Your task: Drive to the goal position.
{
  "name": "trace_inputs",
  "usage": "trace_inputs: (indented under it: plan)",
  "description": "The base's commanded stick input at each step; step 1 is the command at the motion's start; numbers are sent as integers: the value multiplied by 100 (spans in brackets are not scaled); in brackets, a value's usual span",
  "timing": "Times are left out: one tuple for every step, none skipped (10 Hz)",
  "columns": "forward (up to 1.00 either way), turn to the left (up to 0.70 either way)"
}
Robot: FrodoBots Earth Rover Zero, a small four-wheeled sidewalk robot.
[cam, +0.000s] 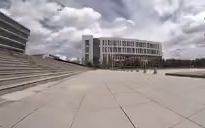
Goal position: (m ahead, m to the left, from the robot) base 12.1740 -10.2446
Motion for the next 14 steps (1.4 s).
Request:
trace_inputs:
  plan:
    - [70, 4]
    - [70, 3]
    - [70, 2]
    - [70, 0]
    - [70, 0]
    - [70, 0]
    - [70, 0]
    - [70, 0]
    - [70, 0]
    - [70, 0]
    - [70, 0]
    - [70, 0]
    - [70, 14]
    - [70, 35]
